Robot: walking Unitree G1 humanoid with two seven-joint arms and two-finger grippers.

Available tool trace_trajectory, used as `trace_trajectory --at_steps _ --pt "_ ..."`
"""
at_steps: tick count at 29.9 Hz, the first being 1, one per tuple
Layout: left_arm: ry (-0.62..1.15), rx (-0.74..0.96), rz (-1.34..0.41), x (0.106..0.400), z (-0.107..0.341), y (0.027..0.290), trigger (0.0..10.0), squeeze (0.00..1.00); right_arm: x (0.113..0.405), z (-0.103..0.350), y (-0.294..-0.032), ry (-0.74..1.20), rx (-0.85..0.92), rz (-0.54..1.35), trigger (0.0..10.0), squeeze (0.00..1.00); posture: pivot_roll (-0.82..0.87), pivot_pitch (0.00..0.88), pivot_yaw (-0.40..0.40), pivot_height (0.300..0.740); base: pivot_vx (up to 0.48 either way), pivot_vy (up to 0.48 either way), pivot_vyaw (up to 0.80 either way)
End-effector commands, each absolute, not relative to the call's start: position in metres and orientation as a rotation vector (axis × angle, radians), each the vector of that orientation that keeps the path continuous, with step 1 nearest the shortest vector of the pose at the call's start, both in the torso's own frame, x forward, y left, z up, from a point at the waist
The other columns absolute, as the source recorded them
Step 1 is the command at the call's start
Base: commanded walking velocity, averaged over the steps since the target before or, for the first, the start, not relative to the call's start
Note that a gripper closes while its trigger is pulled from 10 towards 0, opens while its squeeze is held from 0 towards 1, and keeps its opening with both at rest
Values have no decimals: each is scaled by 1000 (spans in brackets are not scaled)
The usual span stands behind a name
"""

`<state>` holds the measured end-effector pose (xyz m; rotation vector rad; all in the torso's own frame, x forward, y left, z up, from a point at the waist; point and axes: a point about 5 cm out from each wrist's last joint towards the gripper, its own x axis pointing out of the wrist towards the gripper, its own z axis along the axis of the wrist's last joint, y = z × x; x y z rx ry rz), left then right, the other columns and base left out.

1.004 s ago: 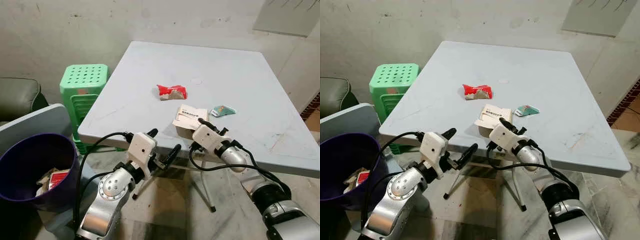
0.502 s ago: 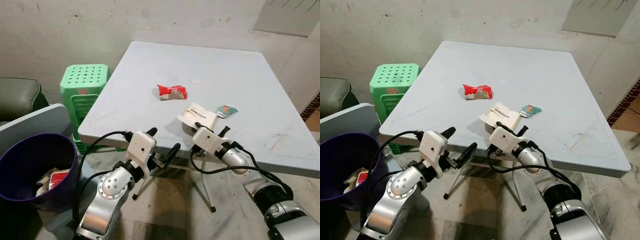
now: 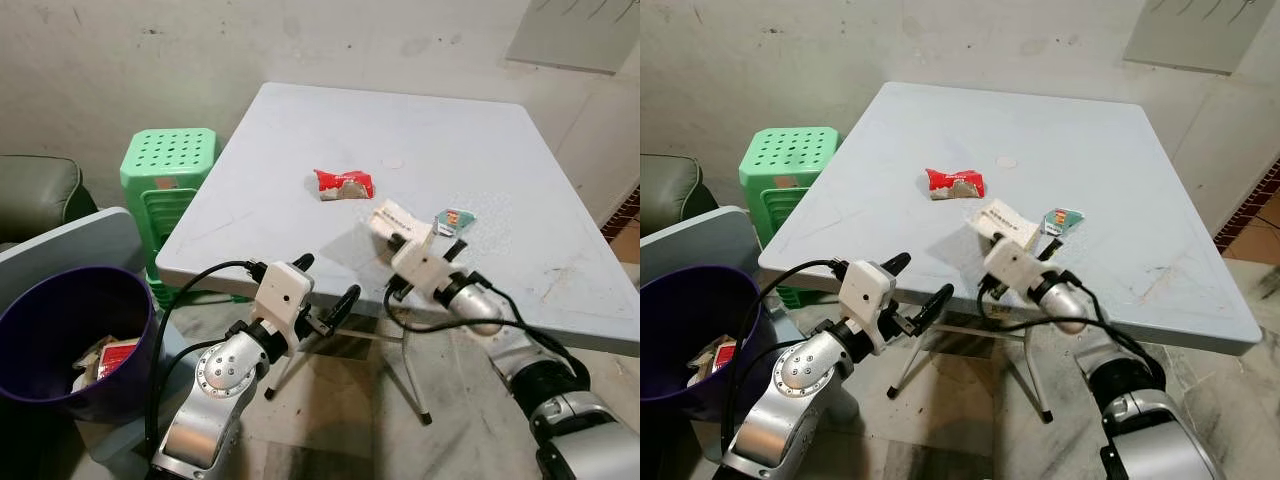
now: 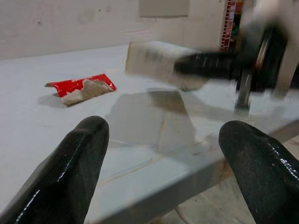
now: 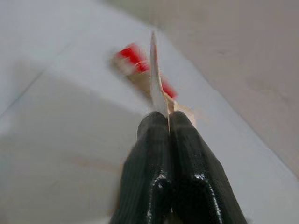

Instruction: Picking trash to rubbish bin

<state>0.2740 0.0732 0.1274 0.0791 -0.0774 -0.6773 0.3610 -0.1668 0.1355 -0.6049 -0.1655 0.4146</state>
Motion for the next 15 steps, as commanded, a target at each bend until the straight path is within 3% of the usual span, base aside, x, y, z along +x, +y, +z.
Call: trace_trajectory --at_steps 1,2,4,9,15 --pt "-86 91 -655 278 129 77 10000 0 367 158 -170 -236 -549 392 9137 0 76 47 -50 715 0 0 0" --pt "-88 93 -645 281 130 79 10000 0 368 163 -171 -242 -494 412 10000 0 75 45 -49 715 0 0 0" --pt "-108 91 -596 290 136 90 10000 0 370 180 -182 -287 -293 377 10000 0 68 43 -43 715 0 0 0" --pt "-134 82 -458 312 146 115 10000 0 363 194 -197 -379 -109 306 10000 0 65 41 -39 715 0 0 0" --pt "-154 36 -359 325 157 136 10000 0 344 196 -197 -479 -104 236 10000 0 57 39 -26 715 0 0 0"
